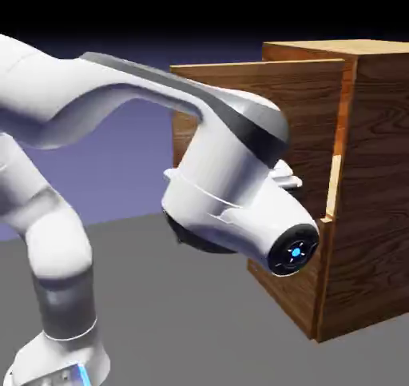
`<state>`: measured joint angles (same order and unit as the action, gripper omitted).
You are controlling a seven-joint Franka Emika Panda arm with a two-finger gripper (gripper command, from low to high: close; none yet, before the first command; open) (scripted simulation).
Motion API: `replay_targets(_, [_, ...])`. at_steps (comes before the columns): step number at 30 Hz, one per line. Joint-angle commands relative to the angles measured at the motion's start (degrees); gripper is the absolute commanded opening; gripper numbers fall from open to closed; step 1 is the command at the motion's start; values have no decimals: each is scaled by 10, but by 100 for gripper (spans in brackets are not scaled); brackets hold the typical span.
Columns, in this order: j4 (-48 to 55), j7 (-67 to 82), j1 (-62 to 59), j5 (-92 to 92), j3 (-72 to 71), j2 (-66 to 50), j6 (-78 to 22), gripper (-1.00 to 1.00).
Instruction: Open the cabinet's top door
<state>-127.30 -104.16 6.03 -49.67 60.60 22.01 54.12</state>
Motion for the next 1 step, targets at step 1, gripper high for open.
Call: replay_targets(1, [0,0,0,0,0,0,0,100])
